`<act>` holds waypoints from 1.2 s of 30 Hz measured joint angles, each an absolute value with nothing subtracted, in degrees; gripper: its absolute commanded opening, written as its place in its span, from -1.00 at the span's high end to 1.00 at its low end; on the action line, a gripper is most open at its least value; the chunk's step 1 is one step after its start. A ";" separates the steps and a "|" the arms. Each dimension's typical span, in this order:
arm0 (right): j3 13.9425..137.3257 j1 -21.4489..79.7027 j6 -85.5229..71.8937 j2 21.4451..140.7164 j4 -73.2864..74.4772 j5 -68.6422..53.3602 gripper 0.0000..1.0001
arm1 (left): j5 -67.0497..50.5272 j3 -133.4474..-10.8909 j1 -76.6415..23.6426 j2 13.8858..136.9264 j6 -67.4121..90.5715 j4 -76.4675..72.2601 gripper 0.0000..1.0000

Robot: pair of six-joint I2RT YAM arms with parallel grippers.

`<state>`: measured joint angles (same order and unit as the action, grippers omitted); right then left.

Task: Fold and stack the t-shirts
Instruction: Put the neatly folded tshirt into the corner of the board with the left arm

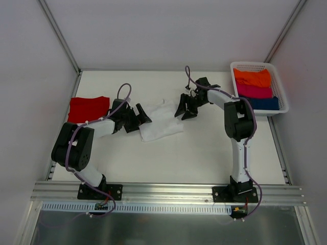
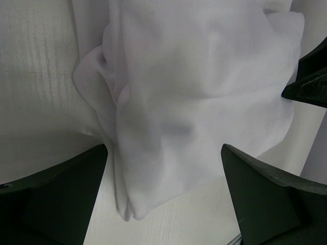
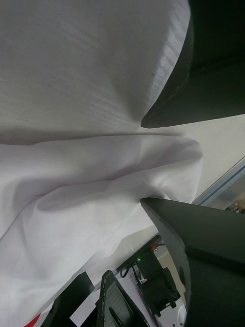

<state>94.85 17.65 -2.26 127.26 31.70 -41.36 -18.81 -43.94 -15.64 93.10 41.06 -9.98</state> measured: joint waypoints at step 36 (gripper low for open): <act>94.76 24.34 -5.28 131.79 28.29 -46.74 0.99 | -17.69 -43.75 -15.29 94.98 40.45 -5.17 1.00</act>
